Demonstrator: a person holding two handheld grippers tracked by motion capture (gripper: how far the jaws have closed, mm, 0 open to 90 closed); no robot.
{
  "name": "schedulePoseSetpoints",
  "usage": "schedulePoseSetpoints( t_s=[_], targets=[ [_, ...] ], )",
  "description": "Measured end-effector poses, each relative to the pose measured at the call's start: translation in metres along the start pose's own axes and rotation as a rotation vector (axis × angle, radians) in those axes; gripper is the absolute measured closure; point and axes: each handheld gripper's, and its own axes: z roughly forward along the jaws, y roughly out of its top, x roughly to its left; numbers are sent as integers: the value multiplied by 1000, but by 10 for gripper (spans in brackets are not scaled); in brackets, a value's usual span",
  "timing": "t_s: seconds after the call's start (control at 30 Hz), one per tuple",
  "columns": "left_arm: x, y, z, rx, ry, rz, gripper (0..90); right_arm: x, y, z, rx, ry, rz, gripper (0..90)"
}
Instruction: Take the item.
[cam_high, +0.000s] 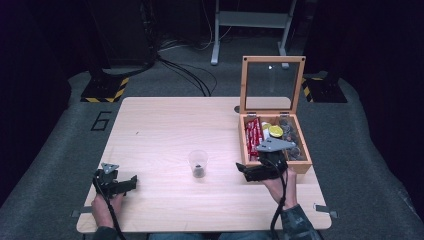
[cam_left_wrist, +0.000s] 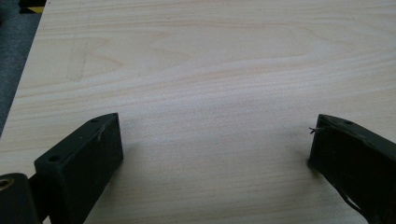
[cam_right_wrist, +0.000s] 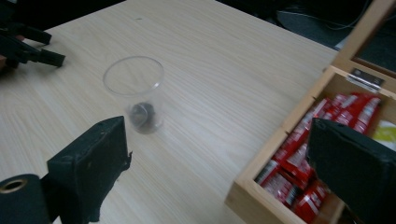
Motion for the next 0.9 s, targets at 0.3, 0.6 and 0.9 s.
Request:
schedulePoseSetpoints(
  t_s=[0.3, 0.6, 0.9],
  targets=[
    [0, 0, 0, 0, 0, 0, 23, -22, -36, -25, -12, -88, 65, 52],
    [0, 0, 0, 3, -1, 0, 23, -45, -90, -44, 5, -207, 152, 51],
    [0, 0, 0, 1, 0, 1, 23, -62, -143, -39, 61, -299, 218, 48]
  ],
)
